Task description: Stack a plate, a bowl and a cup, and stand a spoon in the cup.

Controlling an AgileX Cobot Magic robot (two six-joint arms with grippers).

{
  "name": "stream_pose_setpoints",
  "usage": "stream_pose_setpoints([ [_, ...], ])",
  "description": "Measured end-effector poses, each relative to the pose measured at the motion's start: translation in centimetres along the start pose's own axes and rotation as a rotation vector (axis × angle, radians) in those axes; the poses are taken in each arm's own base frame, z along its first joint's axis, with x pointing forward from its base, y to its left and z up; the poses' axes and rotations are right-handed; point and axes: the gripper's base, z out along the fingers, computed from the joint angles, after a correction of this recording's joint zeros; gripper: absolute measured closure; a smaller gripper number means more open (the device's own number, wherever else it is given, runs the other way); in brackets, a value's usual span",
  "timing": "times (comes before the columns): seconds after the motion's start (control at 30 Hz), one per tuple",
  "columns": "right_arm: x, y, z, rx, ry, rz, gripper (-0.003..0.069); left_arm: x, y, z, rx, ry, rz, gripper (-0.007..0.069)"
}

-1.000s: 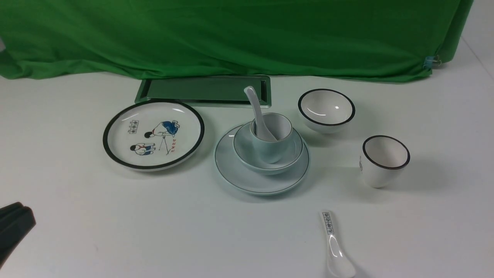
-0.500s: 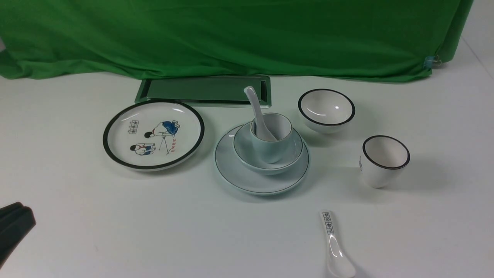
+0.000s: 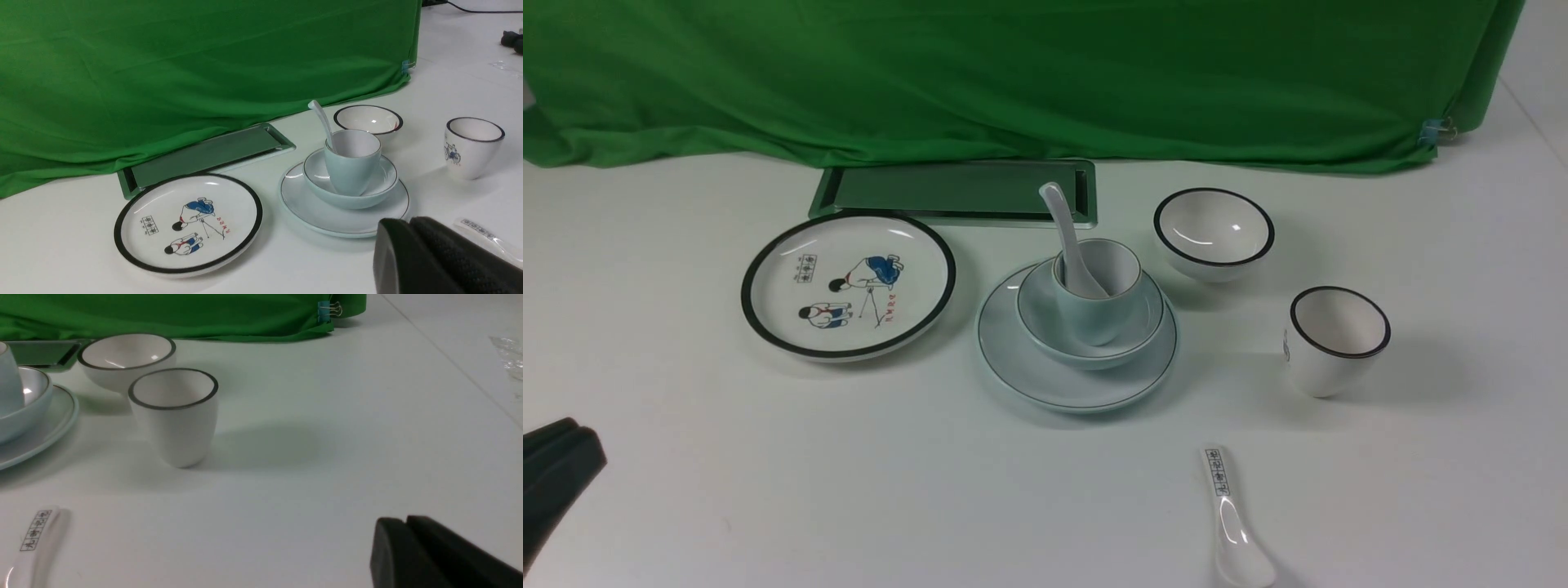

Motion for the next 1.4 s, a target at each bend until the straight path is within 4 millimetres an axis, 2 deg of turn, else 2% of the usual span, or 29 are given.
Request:
stream_pose_setpoints([
  [0.1,0.0,0.0,0.0,0.0,0.0,0.0,0.0577,1.0,0.1,0.6,-0.048,-0.097,-0.036,0.0656],
  [0.23,0.0,0.0,0.0,0.0,0.0,0.0,0.057,2.6,0.8,0.9,-0.176,-0.145,-0.041,0.0656],
  [0.43,0.0,0.0,0.0,0.0,0.0,0.0,0.0559,6.9,1.7,0.8,-0.387,-0.089,-0.071,0.0656],
  [0.57,0.0,0.0,0.0,0.0,0.0,0.0,0.0554,8.9,1.9,0.6,-0.45,-0.068,-0.087,0.0656],
  [0.87,0.0,0.0,0.0,0.0,0.0,0.0,0.0535,10.6,1.6,0.6,-0.441,0.095,-0.144,0.0656],
  [1.4,0.0,0.0,0.0,0.0,0.0,0.0,0.0494,10.7,1.7,0.6,-0.444,0.097,-0.13,0.0656],
])
